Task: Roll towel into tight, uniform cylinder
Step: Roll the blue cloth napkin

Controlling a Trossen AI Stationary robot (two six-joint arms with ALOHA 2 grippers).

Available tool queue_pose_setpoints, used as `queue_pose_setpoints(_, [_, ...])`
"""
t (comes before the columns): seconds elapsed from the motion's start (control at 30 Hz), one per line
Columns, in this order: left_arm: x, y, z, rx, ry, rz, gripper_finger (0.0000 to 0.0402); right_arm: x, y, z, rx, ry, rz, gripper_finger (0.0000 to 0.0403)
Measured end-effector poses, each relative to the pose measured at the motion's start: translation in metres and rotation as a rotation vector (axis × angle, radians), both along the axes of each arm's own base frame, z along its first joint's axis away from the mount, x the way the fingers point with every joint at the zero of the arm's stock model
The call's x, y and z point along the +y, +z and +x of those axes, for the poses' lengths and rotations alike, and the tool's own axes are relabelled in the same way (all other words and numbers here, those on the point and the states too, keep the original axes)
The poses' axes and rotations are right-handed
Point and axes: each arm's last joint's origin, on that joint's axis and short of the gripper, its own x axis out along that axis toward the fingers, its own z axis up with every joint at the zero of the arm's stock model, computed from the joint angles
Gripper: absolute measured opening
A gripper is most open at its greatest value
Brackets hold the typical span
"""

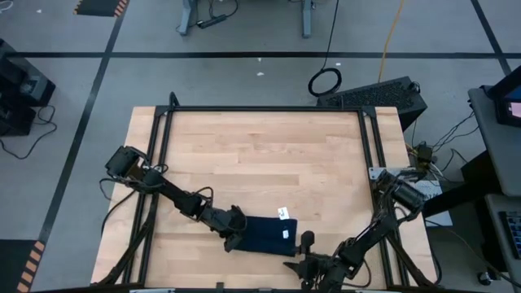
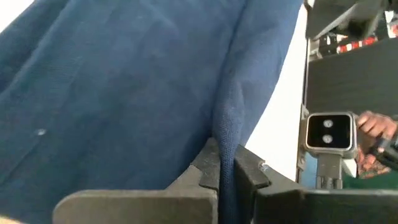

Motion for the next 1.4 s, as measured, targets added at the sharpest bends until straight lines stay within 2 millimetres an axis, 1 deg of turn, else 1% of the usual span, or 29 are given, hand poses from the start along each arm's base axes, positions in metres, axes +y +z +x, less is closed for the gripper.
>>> queue_pose_setpoints(0.1, [0.001,-0.001,-0.001,0.028,0.011,-0.001,0.0014,0.0,-0.014,0.001,-0.008,-0.014,-0.07,0.0192])
queue_pose_setpoints(0.17, [0.001,-0.002,-0.001,0.03,0.011,0.0,0.0014,0.0,-0.018,0.003,-0.014,-0.009,-0.087,0.0192])
queue_pose_setpoints(0.37, [0.001,-0.003,-0.002,0.038,0.014,0.002,0.0014,0.0,-0.016,0.004,-0.014,0.007,-0.115,0.0198])
queue_pose_setpoints(0.47, [0.001,-0.004,-0.002,0.049,0.018,0.003,0.0012,-0.002,-0.016,0.006,-0.014,-0.003,-0.111,0.0215])
queue_pose_setpoints(0.6, [0.002,-0.005,-0.003,0.067,0.03,-0.003,0.0009,-0.009,-0.018,0.011,-0.013,-0.06,-0.057,0.0239])
queue_pose_setpoints(0.7, [0.002,-0.005,-0.003,0.069,0.031,-0.004,0.0008,-0.012,-0.018,0.015,-0.018,-0.079,-0.052,0.0244])
queue_pose_setpoints(0.9, [0.002,-0.006,-0.003,0.072,0.031,-0.002,0.0007,-0.021,-0.021,0.019,-0.011,-0.144,0.022,0.0244])
queue_pose_setpoints(1.03, [0.002,-0.006,-0.003,0.072,0.029,0.001,0.0008,-0.028,-0.029,0.016,-0.006,-0.193,0.11,0.0244])
queue_pose_setpoints(1.2, [0.002,-0.006,-0.003,0.058,0.036,0.028,0.0011,-0.032,-0.034,0.011,-0.003,-0.231,0.203,0.0243])
queue_pose_setpoints(1.3, [0.003,-0.006,-0.003,0.048,0.044,0.048,0.0012,-0.033,-0.035,0.011,0.01,-0.227,0.232,0.0227])
queue_pose_setpoints(1.4, [0.003,-0.007,-0.003,0.039,0.034,0.064,0.0014,-0.035,-0.036,0.014,0.029,-0.231,0.277,0.02])
